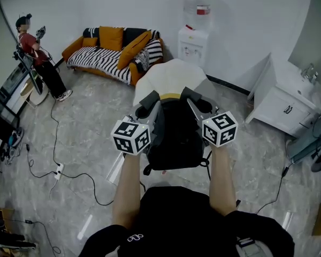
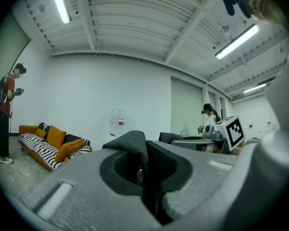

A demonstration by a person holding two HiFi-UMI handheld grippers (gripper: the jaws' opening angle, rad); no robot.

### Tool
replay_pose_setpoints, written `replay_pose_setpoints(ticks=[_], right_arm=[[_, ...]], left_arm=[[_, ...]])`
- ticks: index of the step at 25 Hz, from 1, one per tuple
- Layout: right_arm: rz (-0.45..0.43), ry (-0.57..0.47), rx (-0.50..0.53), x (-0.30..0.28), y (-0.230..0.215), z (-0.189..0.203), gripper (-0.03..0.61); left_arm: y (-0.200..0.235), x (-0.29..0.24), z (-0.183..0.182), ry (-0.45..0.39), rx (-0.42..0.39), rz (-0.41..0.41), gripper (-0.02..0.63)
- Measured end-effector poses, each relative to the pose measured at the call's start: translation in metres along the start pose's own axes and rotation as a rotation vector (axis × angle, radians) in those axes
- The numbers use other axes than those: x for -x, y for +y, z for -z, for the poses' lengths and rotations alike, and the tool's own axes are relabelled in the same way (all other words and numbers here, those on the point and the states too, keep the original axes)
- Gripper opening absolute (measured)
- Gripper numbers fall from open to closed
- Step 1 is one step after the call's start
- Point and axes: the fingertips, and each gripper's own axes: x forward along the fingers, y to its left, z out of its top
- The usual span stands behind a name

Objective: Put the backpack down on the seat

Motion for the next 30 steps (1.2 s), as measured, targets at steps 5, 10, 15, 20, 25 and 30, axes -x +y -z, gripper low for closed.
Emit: replay_pose_setpoints(ticks=[5, 10, 15, 20, 25, 30], right_arm=[[0.009, -0.014, -0.021, 0.001, -0.002, 0.012, 0.037], [0.016, -0.01, -0.041, -0.004, -0.004, 0.022, 0.037], [0.011, -0.017, -0.03, -0.016, -0.006, 0.019, 0.037], [-0.001, -0.007, -0.003, -0.037, -0.013, 0.019, 0.037], [-0.015, 0.009, 0.014, -0.07, -0.025, 0.022, 0.037], [-0.029, 0.027, 0.003, -0.106, -0.041, 0.035, 0.038]], left_arm=[[-0.001, -0.001, 0.01, 0.014, 0.012, -0.006, 0.029], [0.006, -0.007, 0.016, 0.012, 0.034, -0.016, 0.029], [0.019, -0.013, 0.015, -0.018, 0.048, -0.027, 0.029], [0.04, -0.025, 0.017, -0.033, 0.06, -0.04, 0.029], [0.07, -0.044, 0.021, -0.03, 0.062, -0.047, 0.029], [0.099, -0.064, 0.029, -0.011, 0.05, -0.03, 0.029]])
